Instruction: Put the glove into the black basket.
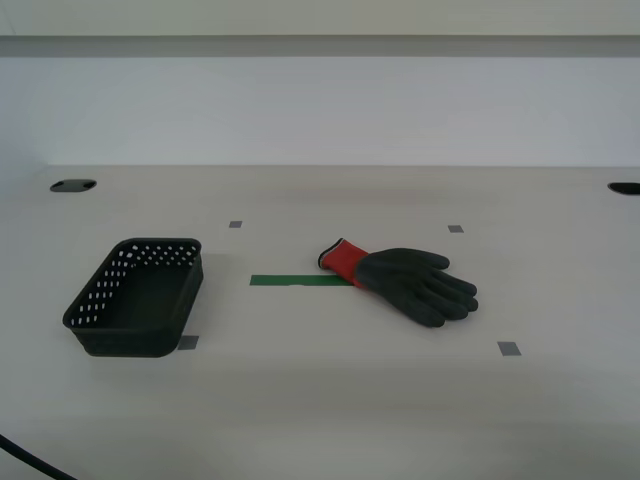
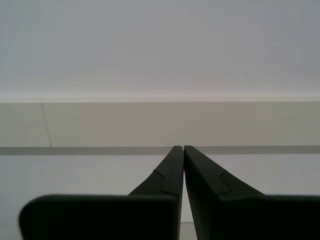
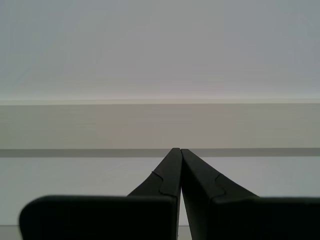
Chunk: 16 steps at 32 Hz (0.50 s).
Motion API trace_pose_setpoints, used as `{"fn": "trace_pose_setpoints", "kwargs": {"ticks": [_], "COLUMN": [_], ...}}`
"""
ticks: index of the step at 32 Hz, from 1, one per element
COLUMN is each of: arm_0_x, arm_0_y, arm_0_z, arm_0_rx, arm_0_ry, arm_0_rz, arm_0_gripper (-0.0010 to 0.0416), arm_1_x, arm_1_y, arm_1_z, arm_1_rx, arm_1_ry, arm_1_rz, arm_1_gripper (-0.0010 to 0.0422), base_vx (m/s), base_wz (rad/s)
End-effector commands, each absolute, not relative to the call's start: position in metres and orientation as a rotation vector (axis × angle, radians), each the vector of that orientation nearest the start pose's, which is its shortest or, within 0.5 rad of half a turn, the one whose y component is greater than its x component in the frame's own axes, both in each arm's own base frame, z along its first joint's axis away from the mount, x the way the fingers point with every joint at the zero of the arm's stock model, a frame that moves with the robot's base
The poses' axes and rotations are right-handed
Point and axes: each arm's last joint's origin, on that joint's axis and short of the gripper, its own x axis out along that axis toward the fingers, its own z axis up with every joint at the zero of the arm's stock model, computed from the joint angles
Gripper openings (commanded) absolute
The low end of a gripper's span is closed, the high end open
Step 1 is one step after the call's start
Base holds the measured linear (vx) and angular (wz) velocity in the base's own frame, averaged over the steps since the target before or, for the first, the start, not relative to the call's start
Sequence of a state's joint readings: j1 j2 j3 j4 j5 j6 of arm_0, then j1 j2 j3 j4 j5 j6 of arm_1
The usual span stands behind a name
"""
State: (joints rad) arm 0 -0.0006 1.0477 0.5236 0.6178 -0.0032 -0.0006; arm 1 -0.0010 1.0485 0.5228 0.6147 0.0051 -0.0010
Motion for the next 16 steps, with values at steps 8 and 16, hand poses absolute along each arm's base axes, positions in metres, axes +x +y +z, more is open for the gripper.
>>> {"fn": "trace_pose_setpoints", "kwargs": {"ticks": [8, 16], "arm_0_x": [0.2266, 0.2266], "arm_0_y": [0.0001, 0.0001], "arm_0_z": [0.2710, 0.2710], "arm_0_rx": [-0.001, -0.001], "arm_0_ry": [-0.096, -0.096], "arm_0_rz": [0.004, 0.004], "arm_0_gripper": [0.0001, 0.0001], "arm_1_x": [0.2267, 0.2271], "arm_1_y": [-0.0005, -0.0015], "arm_1_z": [0.2700, 0.2681], "arm_1_rx": [-0.029, -0.036], "arm_1_ry": [-0.089, -0.062], "arm_1_rz": [-0.010, -0.040], "arm_1_gripper": [0.0000, 0.0000], "base_vx": [0.000, 0.000], "base_wz": [0.000, 0.000]}}
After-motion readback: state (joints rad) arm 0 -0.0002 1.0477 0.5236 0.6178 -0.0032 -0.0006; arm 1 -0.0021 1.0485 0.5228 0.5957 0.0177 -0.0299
